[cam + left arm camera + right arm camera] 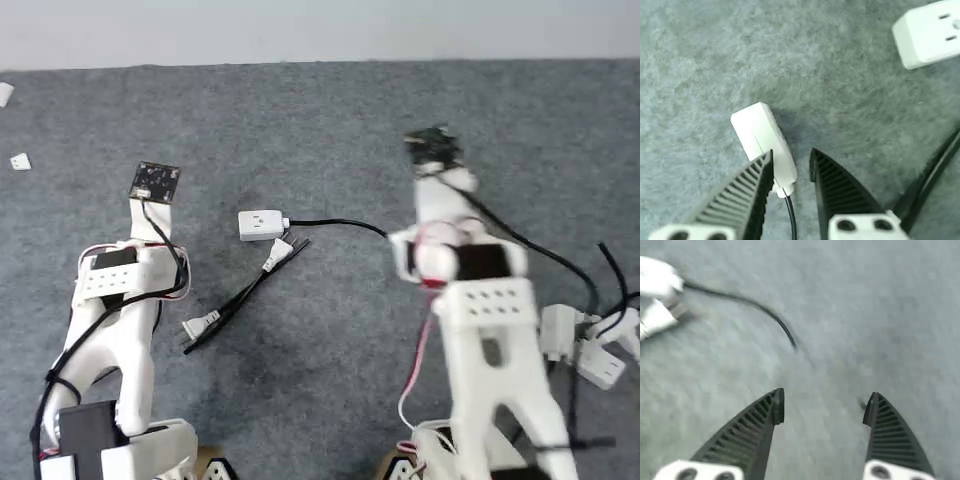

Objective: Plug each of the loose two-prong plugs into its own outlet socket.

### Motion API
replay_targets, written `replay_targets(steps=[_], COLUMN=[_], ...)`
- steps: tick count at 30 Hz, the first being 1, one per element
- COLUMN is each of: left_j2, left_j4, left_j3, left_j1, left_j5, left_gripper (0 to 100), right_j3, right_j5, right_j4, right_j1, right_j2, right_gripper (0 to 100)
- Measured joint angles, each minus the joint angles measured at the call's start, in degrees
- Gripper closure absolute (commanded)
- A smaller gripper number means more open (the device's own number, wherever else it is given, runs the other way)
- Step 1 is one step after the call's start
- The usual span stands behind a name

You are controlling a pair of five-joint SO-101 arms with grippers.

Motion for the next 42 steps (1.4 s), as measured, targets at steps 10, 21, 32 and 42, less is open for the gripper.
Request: replay_targets(steps=[10,21,32,42], left_j2=[0.09,0.09,0.09,0.09], left_j4=[-1.05,-1.05,-1.05,-1.05], left_j3=[0.0,0.0,0.0,0.0], left_j1=[-2.55,-2.55,-2.55,-2.55], left_j5=[5.8,5.98,5.98,5.98], left_gripper=[89,89,89,89], right_j3=[-8.35,-23.65,-23.03,-17.32], right_j5=[8.09,8.97,8.97,8.97], right_j4=[-21.89,-10.37,-7.56,-11.87], right_j1=[-6.15,1.85,1.05,-0.35], right_j2=[31.47,45.89,43.08,42.2], right_gripper=[74.6,90.5,88.7,88.8])
